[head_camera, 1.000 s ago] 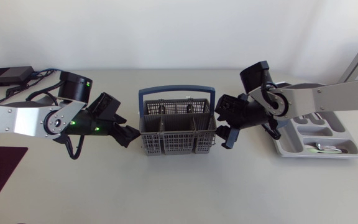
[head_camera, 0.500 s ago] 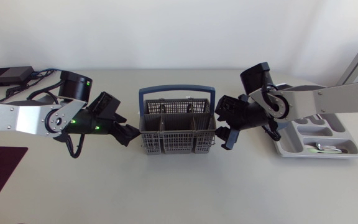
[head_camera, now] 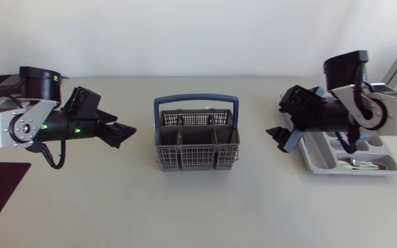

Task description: Sort the cutlery from the basket into the organizer compartments.

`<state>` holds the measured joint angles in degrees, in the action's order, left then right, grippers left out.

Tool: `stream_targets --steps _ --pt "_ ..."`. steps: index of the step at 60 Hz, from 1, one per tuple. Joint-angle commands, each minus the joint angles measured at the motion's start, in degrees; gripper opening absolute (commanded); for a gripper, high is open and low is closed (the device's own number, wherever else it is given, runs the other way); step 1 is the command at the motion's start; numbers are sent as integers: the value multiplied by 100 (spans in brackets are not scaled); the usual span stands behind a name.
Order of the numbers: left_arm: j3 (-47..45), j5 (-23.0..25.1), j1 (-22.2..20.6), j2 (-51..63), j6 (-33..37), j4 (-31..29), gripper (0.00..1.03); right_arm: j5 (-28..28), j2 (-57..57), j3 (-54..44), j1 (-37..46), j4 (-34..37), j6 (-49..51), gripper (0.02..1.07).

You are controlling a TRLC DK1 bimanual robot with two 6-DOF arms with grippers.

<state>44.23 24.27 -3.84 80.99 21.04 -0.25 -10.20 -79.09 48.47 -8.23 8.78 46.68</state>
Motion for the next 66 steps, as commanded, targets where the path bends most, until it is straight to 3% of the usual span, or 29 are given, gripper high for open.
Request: stream_targets --steps 1,17,24,28,36,43,66 --pt "-318 104 129 -312 -12 16 98 26 482 -400 190 37 -36 103" --pt "-687 60 269 -1200 -240 69 98 18 1458 -988 981 -139 -370 103" --pt "-775 -300 269 -1516 -381 60 98 -9 1853 -1173 1298 -78 -581 103" --pt "-933 -625 287 -1753 -838 139 98 -79 2214 -1358 1517 -130 -765 103" --pt "-1206 -705 445 -2307 -1409 201 98 -308 2767 -1612 1807 -130 -1090 103" --pt "-1610 -1144 445 -2949 -1910 535 99 -308 3251 -1797 1965 -174 -1460 103" --pt "-2278 -1487 454 -4469 -1946 561 99 -264 4683 -2579 2299 -886 -2101 103"
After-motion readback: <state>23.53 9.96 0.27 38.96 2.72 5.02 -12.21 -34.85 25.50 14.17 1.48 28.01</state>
